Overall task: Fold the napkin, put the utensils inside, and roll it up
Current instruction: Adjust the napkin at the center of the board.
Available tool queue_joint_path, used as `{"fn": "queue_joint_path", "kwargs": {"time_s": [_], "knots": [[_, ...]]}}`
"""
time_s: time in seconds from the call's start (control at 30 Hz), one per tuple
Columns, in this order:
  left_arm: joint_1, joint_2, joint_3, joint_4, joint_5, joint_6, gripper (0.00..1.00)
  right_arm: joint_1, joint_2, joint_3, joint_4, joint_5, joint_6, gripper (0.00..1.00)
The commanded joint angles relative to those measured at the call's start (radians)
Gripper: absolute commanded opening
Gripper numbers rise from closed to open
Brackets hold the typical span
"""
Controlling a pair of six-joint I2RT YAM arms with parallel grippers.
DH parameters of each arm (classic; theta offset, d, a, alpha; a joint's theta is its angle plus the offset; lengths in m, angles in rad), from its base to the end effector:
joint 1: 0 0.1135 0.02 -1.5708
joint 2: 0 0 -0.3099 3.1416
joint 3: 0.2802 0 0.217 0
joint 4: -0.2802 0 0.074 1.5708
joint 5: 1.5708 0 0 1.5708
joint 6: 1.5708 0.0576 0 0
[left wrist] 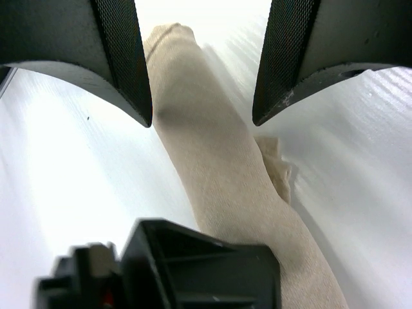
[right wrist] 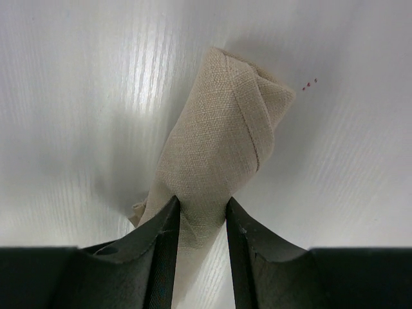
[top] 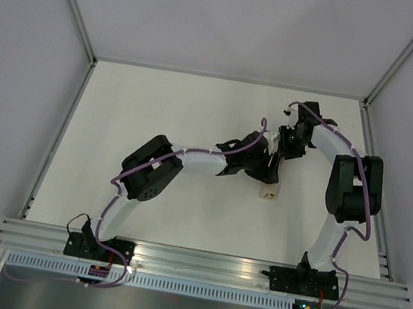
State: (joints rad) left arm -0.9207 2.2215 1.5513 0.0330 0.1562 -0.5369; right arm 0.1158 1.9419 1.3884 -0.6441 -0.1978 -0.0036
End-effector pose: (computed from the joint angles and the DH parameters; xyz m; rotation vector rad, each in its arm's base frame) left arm 0.3038 -0.4143 0.1997 0.5454 2.3156 -0.9366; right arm 0.3850 0.0562 0.2222 -0.2166 2.7568 0.3032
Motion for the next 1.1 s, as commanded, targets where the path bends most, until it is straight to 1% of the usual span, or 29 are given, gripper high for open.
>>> {"fn": "queue_joint_path", "kwargs": {"time_s": [0.0,0.2,0.3,0.33,0.47,0.63,0.87,0.97,1.07], "knots": [[0.003,-0.095,-0.02,0.042,-0.023,0.063,0.69,0.01,0.034,0.046,0.017,0.121,0.014,0.39],[0.009,-0.151,-0.075,0.027,-0.073,0.068,0.68,0.03,0.071,0.106,0.012,0.181,0.013,0.4],[0.014,-0.18,-0.111,0.025,-0.086,0.066,0.68,0.05,0.092,0.139,0.014,0.244,0.011,0.4],[0.016,-0.204,-0.12,0.024,-0.089,0.068,0.68,0.054,0.1,0.146,0.015,0.256,-0.018,0.4],[0.023,-0.275,-0.169,0.024,-0.099,0.068,0.68,0.084,0.138,0.187,0.023,0.32,-0.027,0.41],[0.032,-0.371,-0.241,0.021,-0.112,0.068,0.68,0.108,0.19,0.239,0.023,0.354,-0.038,0.43],[0.043,-0.43,-0.289,0.005,-0.113,0.074,0.69,0.119,0.262,0.287,0.023,0.367,-0.076,0.5],[0.046,-0.431,-0.29,-0.001,-0.11,0.075,0.69,0.119,0.266,0.29,0.026,0.363,-0.087,0.54],[0.049,-0.431,-0.292,-0.002,-0.103,0.077,0.69,0.117,0.259,0.303,0.023,0.36,-0.09,0.56]]}}
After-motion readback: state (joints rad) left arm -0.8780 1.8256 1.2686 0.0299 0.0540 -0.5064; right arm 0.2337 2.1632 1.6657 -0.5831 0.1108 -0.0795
